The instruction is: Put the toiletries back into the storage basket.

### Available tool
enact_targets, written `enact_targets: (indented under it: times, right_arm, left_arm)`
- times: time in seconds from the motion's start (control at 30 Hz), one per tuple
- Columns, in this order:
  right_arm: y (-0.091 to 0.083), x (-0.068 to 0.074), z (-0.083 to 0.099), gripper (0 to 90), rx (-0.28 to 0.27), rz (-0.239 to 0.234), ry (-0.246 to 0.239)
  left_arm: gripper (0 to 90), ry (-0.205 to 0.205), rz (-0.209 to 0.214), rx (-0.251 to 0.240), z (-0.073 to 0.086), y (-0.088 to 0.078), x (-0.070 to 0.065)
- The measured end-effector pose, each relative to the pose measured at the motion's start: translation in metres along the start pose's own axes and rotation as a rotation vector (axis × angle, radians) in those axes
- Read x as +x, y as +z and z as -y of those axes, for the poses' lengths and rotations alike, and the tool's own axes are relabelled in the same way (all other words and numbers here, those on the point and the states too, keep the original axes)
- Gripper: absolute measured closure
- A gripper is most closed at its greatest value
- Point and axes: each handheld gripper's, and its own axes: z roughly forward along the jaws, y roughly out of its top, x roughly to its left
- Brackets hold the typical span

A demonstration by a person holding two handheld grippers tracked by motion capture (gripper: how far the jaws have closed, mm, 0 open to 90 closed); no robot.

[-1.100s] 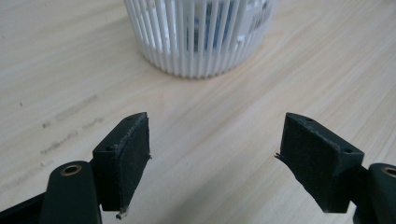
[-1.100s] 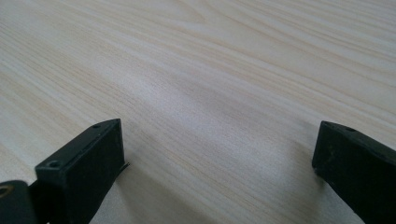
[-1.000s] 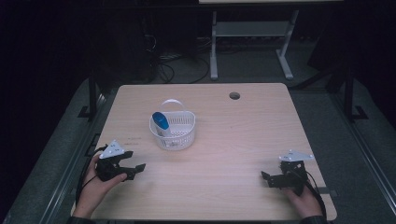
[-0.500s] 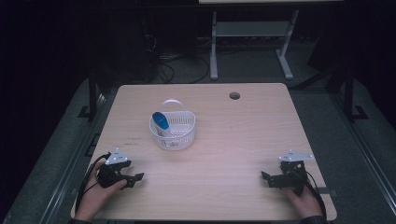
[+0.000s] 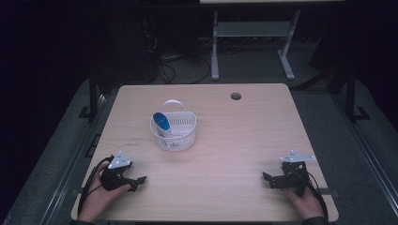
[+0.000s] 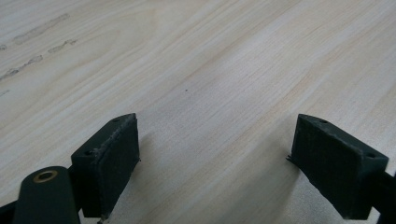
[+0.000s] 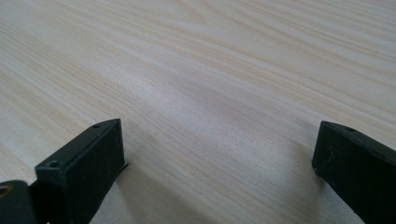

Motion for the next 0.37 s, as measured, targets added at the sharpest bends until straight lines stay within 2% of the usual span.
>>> enact_targets:
  times: [0.23, 0.37]
  right_arm:
    - [0.0000, 0.0000, 0.0001, 1.7, 0.000, 0.000, 0.000]
    - [0.0000, 0.0000, 0.0001, 1.7, 0.000, 0.000, 0.000]
  left_arm:
    - [13.1, 0.011, 0.009, -0.054, 0.0076, -0.0005, 0.0010]
    - [13.0, 0.014, 0.012, -0.054, 0.0076, -0.0007, 0.0013]
